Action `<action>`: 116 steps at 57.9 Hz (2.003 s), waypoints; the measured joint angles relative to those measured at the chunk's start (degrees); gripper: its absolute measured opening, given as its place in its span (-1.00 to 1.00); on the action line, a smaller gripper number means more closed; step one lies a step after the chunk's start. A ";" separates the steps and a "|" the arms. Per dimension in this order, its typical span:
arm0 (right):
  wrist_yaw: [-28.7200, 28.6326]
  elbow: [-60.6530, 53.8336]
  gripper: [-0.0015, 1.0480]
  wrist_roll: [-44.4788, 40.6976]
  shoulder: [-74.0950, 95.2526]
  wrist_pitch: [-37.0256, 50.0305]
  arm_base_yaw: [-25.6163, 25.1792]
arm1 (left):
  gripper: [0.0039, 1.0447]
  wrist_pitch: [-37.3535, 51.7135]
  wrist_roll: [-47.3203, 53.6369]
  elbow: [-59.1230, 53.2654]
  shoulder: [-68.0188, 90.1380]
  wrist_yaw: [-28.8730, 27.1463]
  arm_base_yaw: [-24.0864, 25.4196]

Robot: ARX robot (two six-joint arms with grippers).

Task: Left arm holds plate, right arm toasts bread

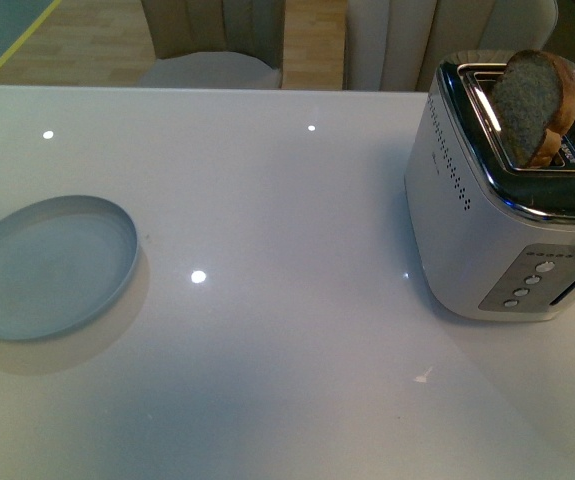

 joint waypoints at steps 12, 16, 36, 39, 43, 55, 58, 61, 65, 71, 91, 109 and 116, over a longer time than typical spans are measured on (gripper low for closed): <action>0.00 0.00 0.83 0.00 0.00 0.00 0.00 | 0.87 -1.03 -6.64 -9.68 -16.02 -8.09 -8.09; 0.00 0.00 0.83 0.00 0.00 0.00 0.00 | 0.87 -1.86 -9.73 -13.20 -20.13 -12.28 -11.63; 0.00 0.00 0.83 0.00 -0.04 0.00 0.00 | -0.22 9.97 20.52 -24.33 -33.44 -32.81 -18.53; 0.00 0.00 0.83 0.00 -0.04 0.00 0.00 | -0.39 8.11 21.51 -24.87 -35.54 -32.85 -18.53; 0.00 0.00 0.83 0.00 -0.04 0.00 0.00 | -0.63 5.53 22.43 -25.44 -38.84 -32.87 -18.53; 0.00 0.00 0.83 0.00 -0.04 0.00 0.00 | -0.95 -2.43 23.17 -26.69 -48.28 -32.87 -18.56; 0.00 0.00 0.83 0.00 -0.04 0.00 0.00 | -0.95 -4.35 23.23 -26.69 -50.38 -32.87 -18.56; 0.00 0.00 0.83 0.00 -0.04 0.00 0.00 | -0.95 -6.45 23.26 -26.71 -52.81 -32.87 -18.56; 0.00 0.00 0.83 0.00 -0.04 0.00 0.00 | -0.95 -8.96 23.26 -26.71 -55.47 -32.87 -18.56; 0.00 0.00 0.83 0.00 -0.04 0.00 0.00 | -0.95 -12.85 23.28 -26.71 -59.78 -32.87 -18.56; 0.00 0.00 0.83 0.00 -0.04 0.00 0.00 | -0.95 -22.43 23.30 -26.73 -69.75 -32.87 -18.56; 0.00 0.00 0.83 0.00 -0.04 0.00 0.00 | -0.95 -28.59 23.43 -26.73 -75.93 -32.87 -18.56; 0.00 0.00 0.83 0.00 -0.04 0.00 0.00 | -0.95 -31.08 23.43 -26.73 -78.38 -32.87 -18.56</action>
